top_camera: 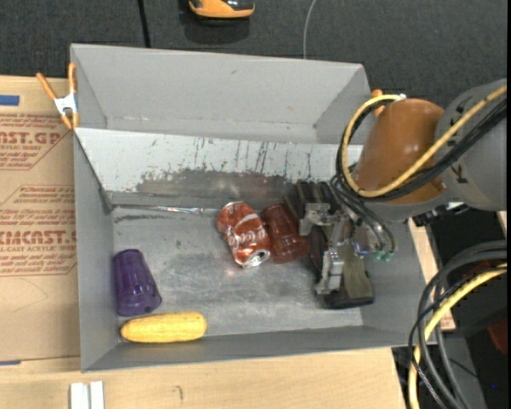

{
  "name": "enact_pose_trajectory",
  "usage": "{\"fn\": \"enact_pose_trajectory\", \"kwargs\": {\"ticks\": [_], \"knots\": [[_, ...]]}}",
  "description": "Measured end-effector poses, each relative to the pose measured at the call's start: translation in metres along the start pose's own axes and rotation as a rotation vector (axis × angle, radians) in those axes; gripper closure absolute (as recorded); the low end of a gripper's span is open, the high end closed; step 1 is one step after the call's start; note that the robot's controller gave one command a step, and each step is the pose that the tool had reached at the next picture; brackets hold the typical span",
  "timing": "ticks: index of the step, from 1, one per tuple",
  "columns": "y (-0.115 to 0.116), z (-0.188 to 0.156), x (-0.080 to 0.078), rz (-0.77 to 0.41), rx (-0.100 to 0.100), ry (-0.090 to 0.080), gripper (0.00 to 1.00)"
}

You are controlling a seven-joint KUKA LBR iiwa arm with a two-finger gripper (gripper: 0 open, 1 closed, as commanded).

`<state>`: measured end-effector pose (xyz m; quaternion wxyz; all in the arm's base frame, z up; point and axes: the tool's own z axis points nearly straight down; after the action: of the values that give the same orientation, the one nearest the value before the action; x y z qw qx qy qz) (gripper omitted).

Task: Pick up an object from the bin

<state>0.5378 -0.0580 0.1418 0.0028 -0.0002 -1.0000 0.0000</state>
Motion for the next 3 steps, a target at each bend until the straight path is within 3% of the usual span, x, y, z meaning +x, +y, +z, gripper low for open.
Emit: {"fn": "enact_pose_trajectory", "kwargs": {"ticks": [1,2,3], "knots": [[0.000,-0.004,-0.001,-0.001,0.001,-0.006,0.00],[0.015,0.026,-0.023,-0.070,0.003,-0.015,0.00],[0.045,0.051,-0.056,-0.108,0.001,-0.024,0.00]]}}
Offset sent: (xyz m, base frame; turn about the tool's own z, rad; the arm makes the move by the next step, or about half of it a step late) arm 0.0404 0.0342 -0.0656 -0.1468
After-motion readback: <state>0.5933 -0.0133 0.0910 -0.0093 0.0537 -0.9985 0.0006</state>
